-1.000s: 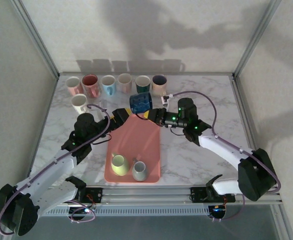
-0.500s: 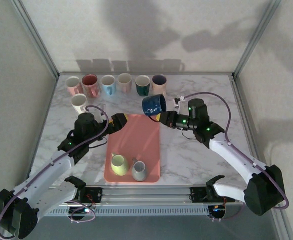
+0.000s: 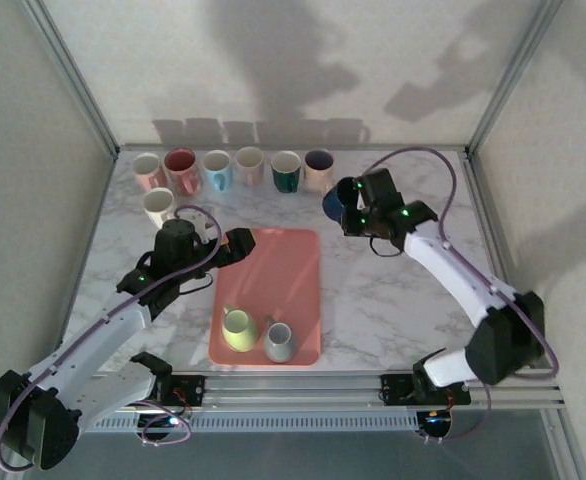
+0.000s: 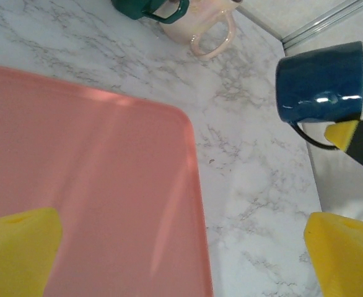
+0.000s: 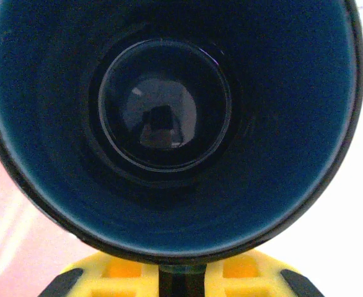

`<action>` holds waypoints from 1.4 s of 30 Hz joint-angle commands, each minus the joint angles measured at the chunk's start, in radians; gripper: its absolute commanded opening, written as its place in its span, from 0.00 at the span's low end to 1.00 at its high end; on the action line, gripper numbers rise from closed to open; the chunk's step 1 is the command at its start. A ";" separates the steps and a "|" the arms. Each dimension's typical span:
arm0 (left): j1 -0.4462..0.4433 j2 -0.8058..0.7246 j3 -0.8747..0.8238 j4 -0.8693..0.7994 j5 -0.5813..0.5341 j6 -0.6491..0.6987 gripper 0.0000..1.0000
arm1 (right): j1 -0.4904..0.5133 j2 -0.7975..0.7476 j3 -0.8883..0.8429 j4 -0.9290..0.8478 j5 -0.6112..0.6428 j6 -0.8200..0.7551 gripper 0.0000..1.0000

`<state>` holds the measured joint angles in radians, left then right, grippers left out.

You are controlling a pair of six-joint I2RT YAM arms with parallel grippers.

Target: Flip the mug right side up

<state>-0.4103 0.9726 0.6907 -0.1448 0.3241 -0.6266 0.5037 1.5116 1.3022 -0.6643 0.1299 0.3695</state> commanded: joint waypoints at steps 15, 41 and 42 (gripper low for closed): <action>0.010 0.095 0.093 -0.091 -0.040 0.093 1.00 | -0.087 0.480 0.446 -0.086 0.204 -0.077 0.00; 0.013 0.078 0.101 -0.109 -0.058 0.116 0.98 | -0.109 0.756 0.706 -0.114 0.193 -0.123 0.20; 0.013 0.078 0.102 -0.115 -0.059 0.120 0.98 | -0.111 0.757 0.704 -0.116 0.187 -0.123 0.22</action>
<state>-0.4084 1.0668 0.7593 -0.2276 0.2893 -0.5224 0.4007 2.2700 1.9633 -0.7914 0.3122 0.2462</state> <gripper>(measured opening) 0.984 0.210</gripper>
